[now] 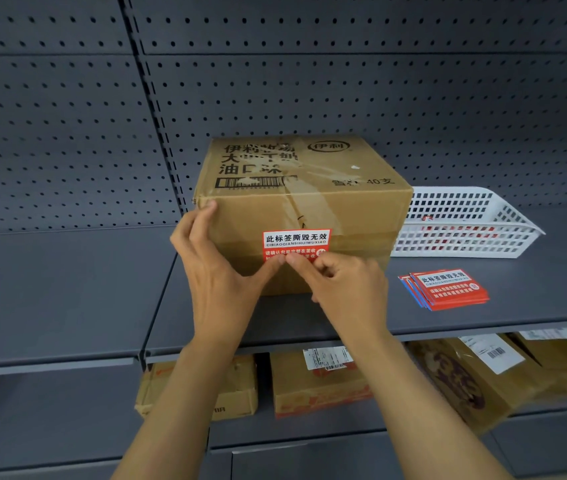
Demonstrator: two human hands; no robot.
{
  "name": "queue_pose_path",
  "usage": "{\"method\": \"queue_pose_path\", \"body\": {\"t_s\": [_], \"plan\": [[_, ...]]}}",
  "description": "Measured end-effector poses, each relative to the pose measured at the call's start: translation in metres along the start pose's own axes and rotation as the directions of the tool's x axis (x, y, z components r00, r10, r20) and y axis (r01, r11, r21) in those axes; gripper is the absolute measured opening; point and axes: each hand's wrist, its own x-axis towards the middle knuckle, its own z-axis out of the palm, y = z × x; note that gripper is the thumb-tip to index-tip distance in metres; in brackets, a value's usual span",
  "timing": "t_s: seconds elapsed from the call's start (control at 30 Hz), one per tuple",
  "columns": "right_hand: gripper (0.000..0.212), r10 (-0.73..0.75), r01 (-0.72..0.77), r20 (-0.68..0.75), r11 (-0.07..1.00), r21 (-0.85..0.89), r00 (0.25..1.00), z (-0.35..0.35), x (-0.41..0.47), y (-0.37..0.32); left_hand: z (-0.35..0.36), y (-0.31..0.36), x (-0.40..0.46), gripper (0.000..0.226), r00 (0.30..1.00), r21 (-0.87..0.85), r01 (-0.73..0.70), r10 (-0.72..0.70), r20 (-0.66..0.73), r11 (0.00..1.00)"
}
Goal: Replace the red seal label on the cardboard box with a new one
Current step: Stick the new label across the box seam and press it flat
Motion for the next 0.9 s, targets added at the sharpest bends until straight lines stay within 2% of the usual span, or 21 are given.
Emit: {"method": "queue_pose_path", "body": {"t_s": [0.13,0.33,0.67,0.9], "plan": [[0.076,0.08,-0.08,-0.011,0.996,-0.042,0.997,-0.003,0.004,0.008,-0.007,-0.004,0.004,0.107,1.0,-0.028,-0.001,0.001,0.005,1.0],[0.072,0.163,-0.163,-0.044,0.987,-0.003,0.986,-0.02,0.001,0.026,-0.016,-0.011,0.008,0.11,1.0,-0.073,0.006,-0.004,0.03,0.997],[0.067,0.006,-0.007,-0.019,0.998,-0.057,1.0,-0.004,-0.002,0.004,-0.004,-0.004,0.002,0.113,0.999,0.023,-0.016,0.015,0.034,1.0],[0.069,0.023,-0.026,-0.017,0.988,-0.15,1.0,-0.007,0.004,0.011,-0.008,-0.007,0.003,0.11,1.0,0.006,-0.01,0.009,0.03,1.0]]}}
